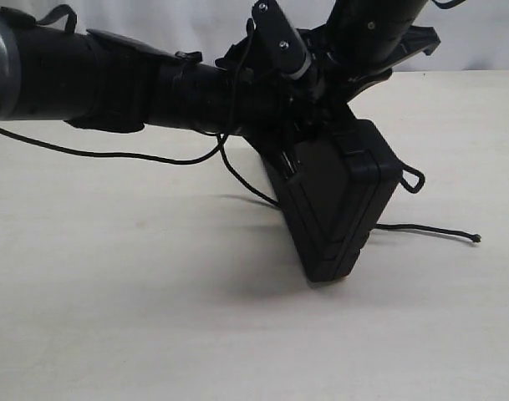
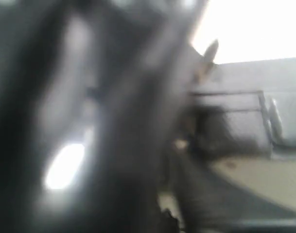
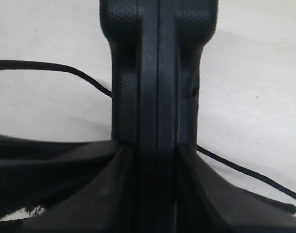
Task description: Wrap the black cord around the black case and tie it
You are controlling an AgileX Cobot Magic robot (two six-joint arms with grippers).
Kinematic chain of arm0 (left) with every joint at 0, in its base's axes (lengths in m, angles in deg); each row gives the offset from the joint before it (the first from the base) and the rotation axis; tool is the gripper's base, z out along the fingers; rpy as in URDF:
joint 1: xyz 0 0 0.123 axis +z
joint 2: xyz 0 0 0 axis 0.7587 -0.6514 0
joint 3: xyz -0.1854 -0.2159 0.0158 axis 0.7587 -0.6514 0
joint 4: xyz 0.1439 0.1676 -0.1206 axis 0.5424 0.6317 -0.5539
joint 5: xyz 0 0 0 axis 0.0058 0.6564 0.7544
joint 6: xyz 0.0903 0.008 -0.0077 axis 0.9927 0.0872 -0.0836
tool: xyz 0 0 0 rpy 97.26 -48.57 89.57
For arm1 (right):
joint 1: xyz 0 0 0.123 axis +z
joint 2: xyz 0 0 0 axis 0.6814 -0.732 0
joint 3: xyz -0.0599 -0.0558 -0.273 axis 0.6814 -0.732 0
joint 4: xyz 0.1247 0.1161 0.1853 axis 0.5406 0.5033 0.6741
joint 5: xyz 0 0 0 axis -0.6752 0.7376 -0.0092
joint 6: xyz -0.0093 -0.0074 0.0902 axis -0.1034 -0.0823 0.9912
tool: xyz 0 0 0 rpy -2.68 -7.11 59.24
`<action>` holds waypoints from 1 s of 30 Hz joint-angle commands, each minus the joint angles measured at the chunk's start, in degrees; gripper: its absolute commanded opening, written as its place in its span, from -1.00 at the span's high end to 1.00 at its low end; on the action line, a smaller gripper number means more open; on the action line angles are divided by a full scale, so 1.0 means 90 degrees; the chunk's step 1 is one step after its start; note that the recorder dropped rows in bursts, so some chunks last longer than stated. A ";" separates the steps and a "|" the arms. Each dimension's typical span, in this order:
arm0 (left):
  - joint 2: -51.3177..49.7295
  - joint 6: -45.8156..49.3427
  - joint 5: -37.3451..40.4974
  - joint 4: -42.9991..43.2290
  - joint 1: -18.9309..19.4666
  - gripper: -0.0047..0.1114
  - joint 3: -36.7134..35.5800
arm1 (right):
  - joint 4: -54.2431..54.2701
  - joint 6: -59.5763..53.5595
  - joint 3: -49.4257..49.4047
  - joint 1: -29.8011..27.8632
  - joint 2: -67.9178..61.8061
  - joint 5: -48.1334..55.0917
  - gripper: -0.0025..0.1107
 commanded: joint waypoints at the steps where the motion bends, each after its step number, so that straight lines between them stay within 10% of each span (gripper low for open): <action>1: 0.0405 -0.0223 -0.0838 0.0232 -0.0056 0.03 -0.0039 | 0.0181 -0.0108 0.0005 0.0026 0.0050 0.0209 0.88; 16: 0.0862 -0.0157 -0.1276 0.1957 -0.0056 0.07 -0.1014 | 0.0195 -0.0086 0.0005 0.0026 0.0050 0.0209 0.88; 25: 0.0513 -0.0130 -0.1021 0.1957 -0.0056 0.92 -0.1000 | 0.0195 -0.0094 0.0005 0.0026 0.0050 0.0209 0.88; 30: 0.0513 -0.0122 -0.0998 0.1784 -0.0056 0.92 -0.0710 | 0.0195 -0.0094 0.0005 0.0026 0.0050 0.0209 0.88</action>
